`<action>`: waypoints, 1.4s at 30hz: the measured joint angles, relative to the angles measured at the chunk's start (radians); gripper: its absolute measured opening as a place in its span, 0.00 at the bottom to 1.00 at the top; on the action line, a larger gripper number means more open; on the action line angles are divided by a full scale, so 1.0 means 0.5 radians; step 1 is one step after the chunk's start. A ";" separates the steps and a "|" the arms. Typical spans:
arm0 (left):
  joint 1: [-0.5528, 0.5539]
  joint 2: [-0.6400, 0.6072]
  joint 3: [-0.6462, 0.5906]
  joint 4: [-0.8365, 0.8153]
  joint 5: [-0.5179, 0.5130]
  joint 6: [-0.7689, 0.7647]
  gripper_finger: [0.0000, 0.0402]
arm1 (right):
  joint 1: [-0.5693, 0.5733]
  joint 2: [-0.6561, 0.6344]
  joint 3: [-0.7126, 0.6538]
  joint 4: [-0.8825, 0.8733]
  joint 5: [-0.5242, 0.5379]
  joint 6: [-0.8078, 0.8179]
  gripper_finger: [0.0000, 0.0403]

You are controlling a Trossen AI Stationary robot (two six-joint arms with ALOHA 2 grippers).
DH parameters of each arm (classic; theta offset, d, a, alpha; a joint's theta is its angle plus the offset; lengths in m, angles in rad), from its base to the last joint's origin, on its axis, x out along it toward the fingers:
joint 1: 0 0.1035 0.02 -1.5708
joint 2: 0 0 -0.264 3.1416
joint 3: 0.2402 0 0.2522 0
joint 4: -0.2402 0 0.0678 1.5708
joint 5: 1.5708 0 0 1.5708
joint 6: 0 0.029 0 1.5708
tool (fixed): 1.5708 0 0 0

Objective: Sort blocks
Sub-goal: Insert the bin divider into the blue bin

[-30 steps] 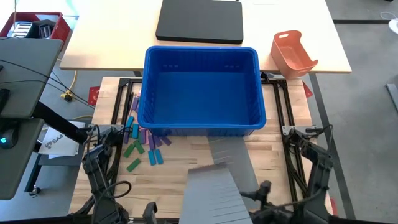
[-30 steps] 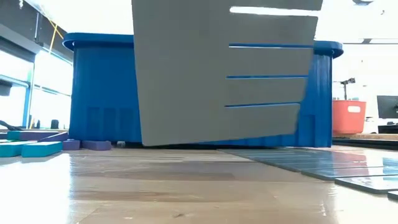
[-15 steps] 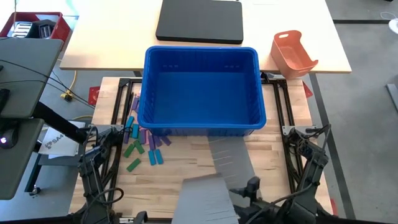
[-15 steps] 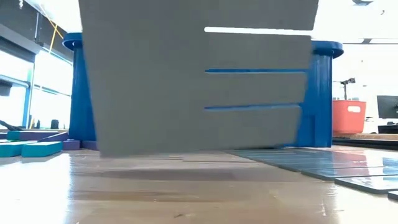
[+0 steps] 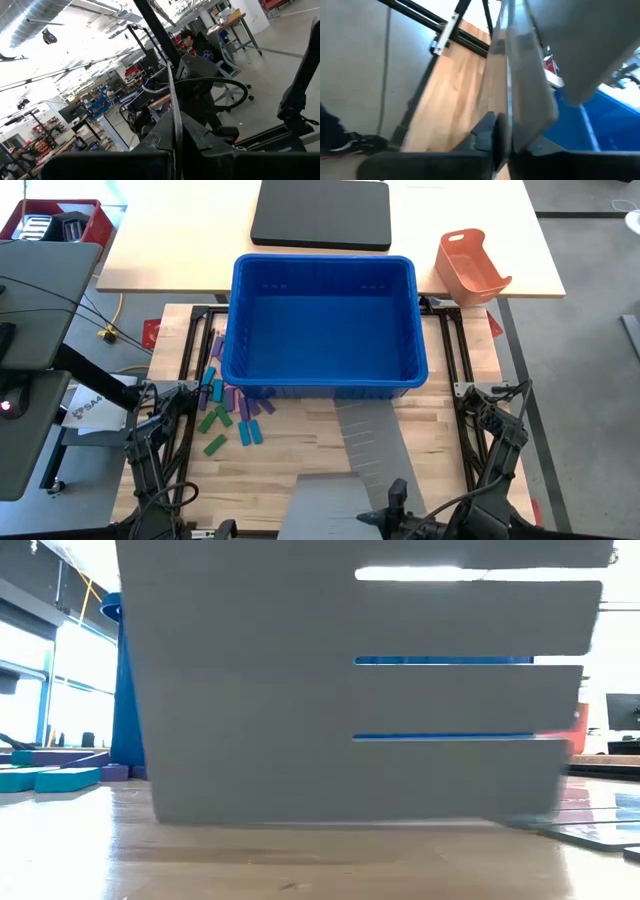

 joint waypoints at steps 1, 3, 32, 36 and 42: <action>-0.002 0.000 0.000 0.001 -0.038 -0.001 0.00 | 0.000 0.000 0.000 -0.010 0.022 0.015 0.04; -0.005 0.000 0.000 0.004 -0.146 -0.054 0.00 | -0.001 0.001 0.008 -0.032 0.029 0.037 0.02; -0.134 0.011 -0.035 -3.398 -0.376 -4.177 0.26 | -0.476 -0.162 0.040 -0.860 -0.728 0.537 0.00; -0.176 0.000 0.000 -3.292 -0.559 -4.076 0.25 | -0.544 -0.163 0.040 -0.857 -0.785 0.533 0.00; -0.090 -0.012 -0.002 -3.064 -0.653 -3.520 0.23 | -0.631 -0.163 -0.024 -0.826 -0.912 0.448 0.00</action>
